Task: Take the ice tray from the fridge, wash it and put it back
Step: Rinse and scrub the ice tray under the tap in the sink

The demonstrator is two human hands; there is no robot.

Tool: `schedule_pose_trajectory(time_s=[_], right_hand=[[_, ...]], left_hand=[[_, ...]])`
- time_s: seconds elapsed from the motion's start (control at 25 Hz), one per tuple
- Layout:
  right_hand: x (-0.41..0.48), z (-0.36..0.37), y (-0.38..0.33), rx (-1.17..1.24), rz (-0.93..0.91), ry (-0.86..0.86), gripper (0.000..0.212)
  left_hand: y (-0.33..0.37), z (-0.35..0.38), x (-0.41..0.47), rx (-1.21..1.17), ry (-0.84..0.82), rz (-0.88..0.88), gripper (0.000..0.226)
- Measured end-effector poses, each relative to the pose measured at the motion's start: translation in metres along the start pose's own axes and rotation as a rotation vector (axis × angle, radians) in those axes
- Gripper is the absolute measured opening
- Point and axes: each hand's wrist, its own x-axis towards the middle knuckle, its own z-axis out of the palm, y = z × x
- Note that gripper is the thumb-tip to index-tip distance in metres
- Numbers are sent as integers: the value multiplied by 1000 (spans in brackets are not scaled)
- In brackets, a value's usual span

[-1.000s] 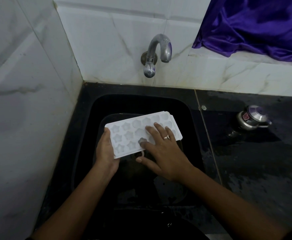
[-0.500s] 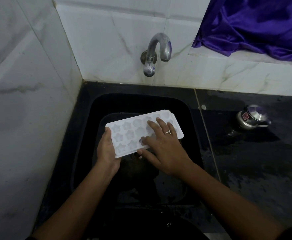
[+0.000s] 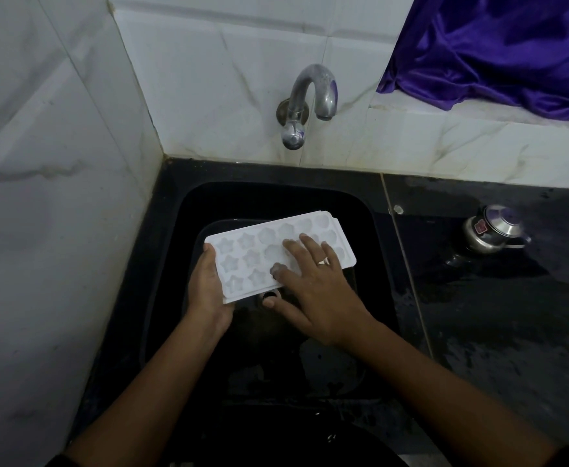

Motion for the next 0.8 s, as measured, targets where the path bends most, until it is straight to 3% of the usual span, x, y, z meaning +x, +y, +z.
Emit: schedule_pose_trajectory(time_s=[0.2, 0.36, 0.52, 0.8], right_hand=[[7, -6, -3, 43, 64, -7, 58], [-3, -3, 7, -2, -22, -4, 56], [5, -7, 2, 58, 68, 5, 53], [-3, -17, 10, 99, 21, 54, 51]], left_hand=[[-3, 3, -2, -2, -18, -8, 58], [-2, 0, -1, 5, -14, 6, 58], [-7, 4, -1, 12, -13, -2, 57], [-9, 6, -2, 1, -66, 23, 60]])
